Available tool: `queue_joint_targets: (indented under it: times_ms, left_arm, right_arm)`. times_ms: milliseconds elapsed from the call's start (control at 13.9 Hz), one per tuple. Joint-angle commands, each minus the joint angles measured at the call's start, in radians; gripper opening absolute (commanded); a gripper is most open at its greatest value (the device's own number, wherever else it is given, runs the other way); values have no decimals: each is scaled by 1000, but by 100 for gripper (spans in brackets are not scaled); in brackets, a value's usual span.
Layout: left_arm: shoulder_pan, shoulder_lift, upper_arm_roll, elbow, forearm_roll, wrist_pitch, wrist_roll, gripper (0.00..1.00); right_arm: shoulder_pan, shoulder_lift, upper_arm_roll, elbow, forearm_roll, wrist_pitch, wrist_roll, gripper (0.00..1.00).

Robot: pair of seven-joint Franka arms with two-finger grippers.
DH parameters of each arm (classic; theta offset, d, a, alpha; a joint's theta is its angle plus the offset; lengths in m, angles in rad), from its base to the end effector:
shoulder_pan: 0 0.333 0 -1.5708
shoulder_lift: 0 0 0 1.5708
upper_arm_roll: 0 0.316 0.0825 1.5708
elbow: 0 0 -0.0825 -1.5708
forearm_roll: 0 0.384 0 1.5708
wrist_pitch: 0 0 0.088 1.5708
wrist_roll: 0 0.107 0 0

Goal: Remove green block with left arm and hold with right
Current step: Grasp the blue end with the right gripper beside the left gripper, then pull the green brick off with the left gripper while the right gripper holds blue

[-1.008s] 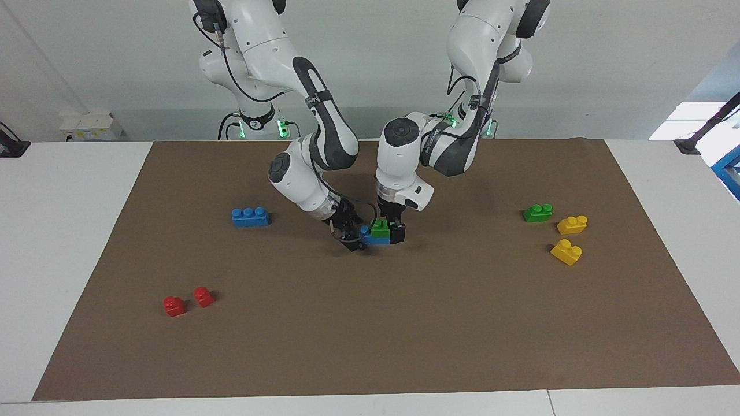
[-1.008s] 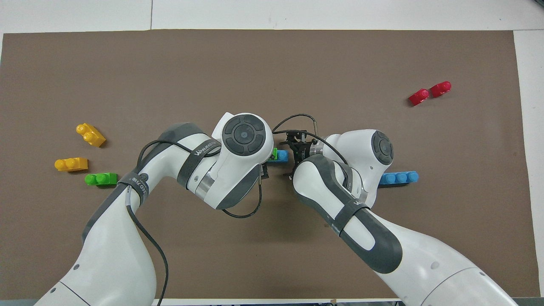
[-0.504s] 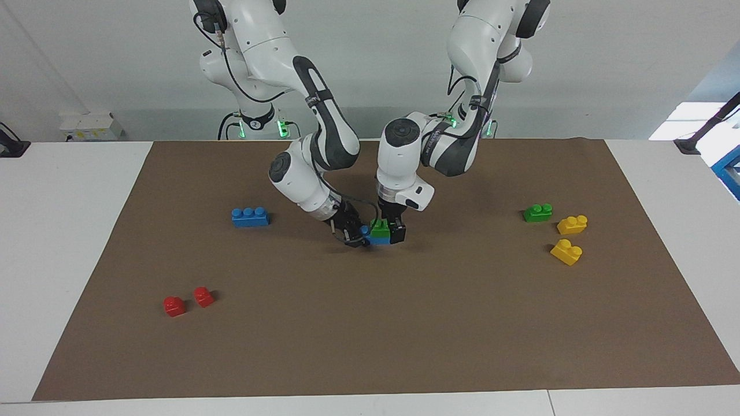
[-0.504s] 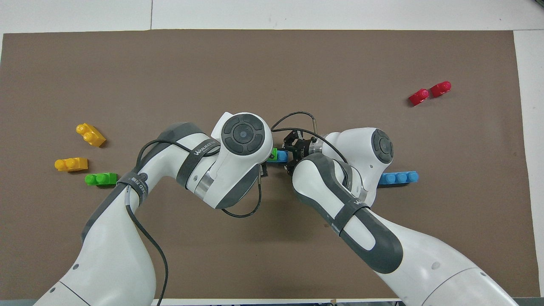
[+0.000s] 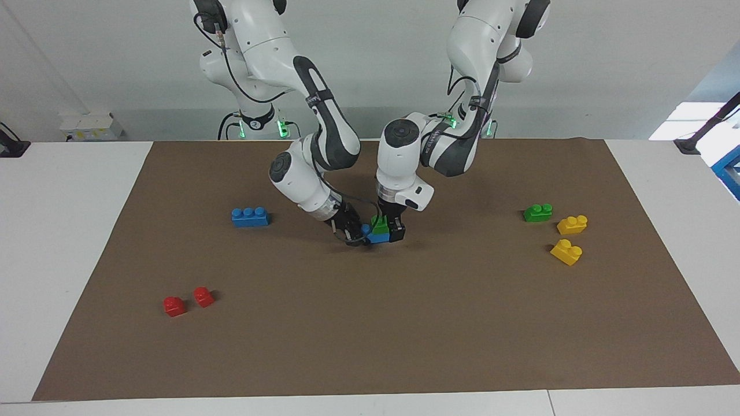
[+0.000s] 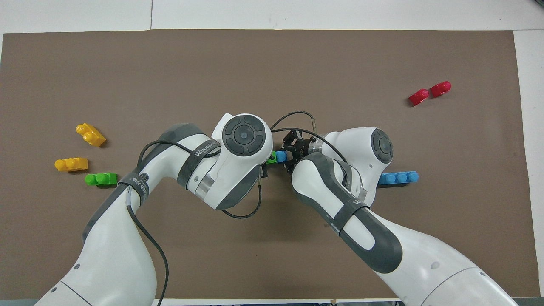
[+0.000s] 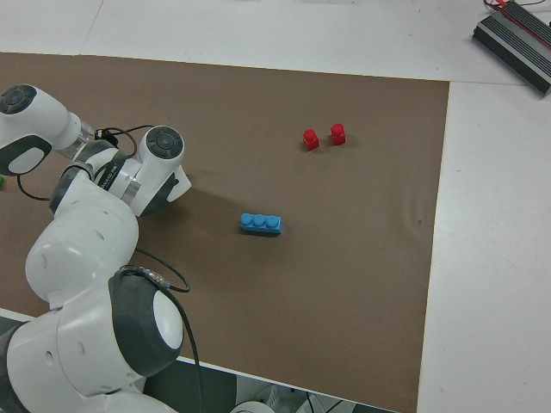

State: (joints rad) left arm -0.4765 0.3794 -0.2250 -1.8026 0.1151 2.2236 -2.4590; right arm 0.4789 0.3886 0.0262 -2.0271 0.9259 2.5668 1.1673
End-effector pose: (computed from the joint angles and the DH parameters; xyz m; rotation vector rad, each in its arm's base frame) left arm 0.5043 -0.4068 0.3454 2.0296 2.3281 0.0161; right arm 0.5411 0.2843 0.2650 -1.9945 1.7213 0.4384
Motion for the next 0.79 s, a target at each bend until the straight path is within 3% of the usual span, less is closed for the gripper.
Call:
queue_joint_targets:
  times_ms: [0,360,720]
  left_arm:
    - [-1,-4,13,-3,35,22,-11,0]
    - [6,-42,15,2,34,2,-8,0]
    - [53,-169,12,6,26,-87,-9,0]
  right_arm:
    - [9,18,0,2,30,7,-44,0]
    - [1,18,0,-1,30,7,-58,0]
    - [6,18,0,-2,28,9,-60,0]
